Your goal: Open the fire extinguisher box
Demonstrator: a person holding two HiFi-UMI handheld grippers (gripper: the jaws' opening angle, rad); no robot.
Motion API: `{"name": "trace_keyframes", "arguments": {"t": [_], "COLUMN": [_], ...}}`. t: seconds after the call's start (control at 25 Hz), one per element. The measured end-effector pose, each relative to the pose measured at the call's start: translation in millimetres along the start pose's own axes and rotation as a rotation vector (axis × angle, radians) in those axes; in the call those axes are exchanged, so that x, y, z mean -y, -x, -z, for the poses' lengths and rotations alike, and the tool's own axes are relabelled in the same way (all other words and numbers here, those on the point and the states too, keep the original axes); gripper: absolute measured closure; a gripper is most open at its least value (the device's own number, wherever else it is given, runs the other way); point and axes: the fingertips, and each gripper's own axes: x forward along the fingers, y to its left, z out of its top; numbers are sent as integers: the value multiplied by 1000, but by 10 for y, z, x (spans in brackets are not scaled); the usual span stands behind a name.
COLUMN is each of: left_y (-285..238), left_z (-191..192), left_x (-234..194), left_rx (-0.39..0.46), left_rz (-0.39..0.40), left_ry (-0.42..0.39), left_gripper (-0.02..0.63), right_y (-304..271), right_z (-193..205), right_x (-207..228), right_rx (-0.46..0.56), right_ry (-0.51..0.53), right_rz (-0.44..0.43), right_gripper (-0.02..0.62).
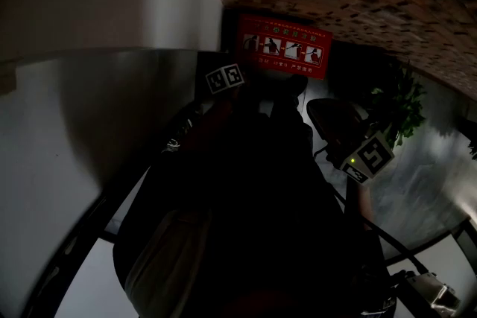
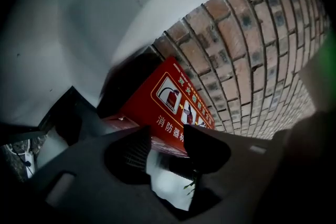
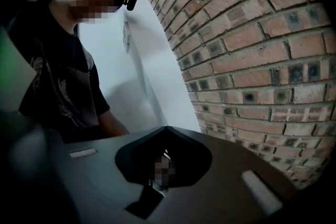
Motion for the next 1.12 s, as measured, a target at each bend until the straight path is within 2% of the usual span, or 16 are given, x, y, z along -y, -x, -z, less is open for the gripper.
{"name": "trace_keyframes", "arguments": {"t": [0.2,0.4,0.6,0.72,0.84,1.0,1.12], "left_y": [9,22,66,-70,-208,-303,-327], "left_z": [-16,33,213,207,131,82,79], "left_x": [-46,-60,-249,-194,-71,-125,-153], "left_rx": [-10,-1,-29,-18,35,70,77], "left_rz": [7,-35,-92,-47,18,-16,5], "left_ry": [22,17,37,89,171,206,222], "left_gripper": [420,417,408,400,400,400,397], "right_y": [-5,25,87,135,197,293,380], "right_z": [70,67,88,155,204,230,250], "right_x": [134,210,238,239,234,231,260], "right_rx": [-30,-33,-44,-66,-81,-85,-85], "right_ry": [1,-19,-33,-37,-41,-54,-72], "right_rz": [0,-4,-6,-8,4,30,60], "right_gripper": [595,595,595,595,595,595,595]}}
